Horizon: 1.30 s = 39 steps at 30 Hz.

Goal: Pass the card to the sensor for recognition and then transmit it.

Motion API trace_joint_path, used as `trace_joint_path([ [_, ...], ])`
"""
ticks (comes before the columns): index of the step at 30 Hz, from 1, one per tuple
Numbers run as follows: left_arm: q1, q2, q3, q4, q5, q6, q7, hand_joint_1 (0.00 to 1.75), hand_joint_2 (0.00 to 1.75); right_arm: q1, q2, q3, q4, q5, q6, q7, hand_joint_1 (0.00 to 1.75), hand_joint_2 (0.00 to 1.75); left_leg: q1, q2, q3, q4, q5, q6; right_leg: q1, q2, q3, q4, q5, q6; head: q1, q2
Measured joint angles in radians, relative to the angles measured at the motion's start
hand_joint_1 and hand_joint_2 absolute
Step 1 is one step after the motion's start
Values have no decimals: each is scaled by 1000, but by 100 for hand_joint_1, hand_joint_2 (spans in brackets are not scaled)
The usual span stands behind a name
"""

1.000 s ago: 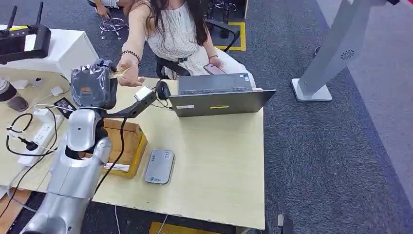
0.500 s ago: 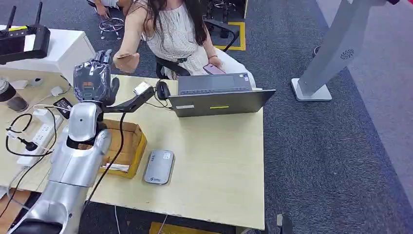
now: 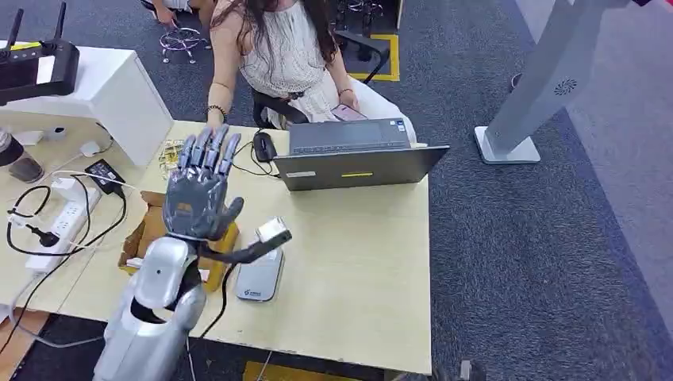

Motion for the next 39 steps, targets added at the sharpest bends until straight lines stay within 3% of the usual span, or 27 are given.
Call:
trace_joint_path([
  [7,213,73,-34,-185,50,-16,8,0,175,24,-8,-41,0,-19,2,-17,0,0,1,0,0,-1,0,0,0,0,0,0,-1,-1,0,0],
  [14,348,98,6,-258,18,19,129,0,175,38,-13,-76,0,-21,10,-21,0,0,0,0,0,-1,0,0,0,-1,0,0,-1,0,0,0],
  [19,388,87,101,-255,51,35,163,0,175,41,-13,-87,-2,-4,11,-13,0,0,0,0,0,-1,0,0,0,-1,0,0,-1,0,0,0],
  [24,428,66,208,-222,79,52,138,0,175,42,-13,-100,-3,7,13,-10,0,0,1,0,0,-1,0,0,0,-1,0,0,-1,-1,0,0],
  [39,423,16,390,-111,82,51,93,0,175,39,-14,-107,-6,53,17,9,0,0,1,-1,0,-1,1,-1,0,-1,0,0,-1,-1,0,0],
])
